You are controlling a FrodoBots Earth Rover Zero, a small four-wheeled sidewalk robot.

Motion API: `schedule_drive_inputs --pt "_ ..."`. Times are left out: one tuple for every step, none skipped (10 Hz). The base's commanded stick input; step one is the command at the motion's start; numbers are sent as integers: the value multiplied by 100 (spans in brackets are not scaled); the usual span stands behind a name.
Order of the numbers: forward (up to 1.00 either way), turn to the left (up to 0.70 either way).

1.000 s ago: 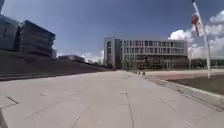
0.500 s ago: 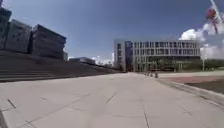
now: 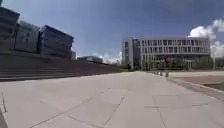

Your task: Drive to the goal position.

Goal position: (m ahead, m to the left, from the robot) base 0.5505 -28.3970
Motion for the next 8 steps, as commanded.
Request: schedule_drive_inputs --pt "100 0" --pt "100 0" --pt "100 0" --pt "100 0" --pt "100 0" --pt "100 0" --pt "100 -14" --pt "100 -27"
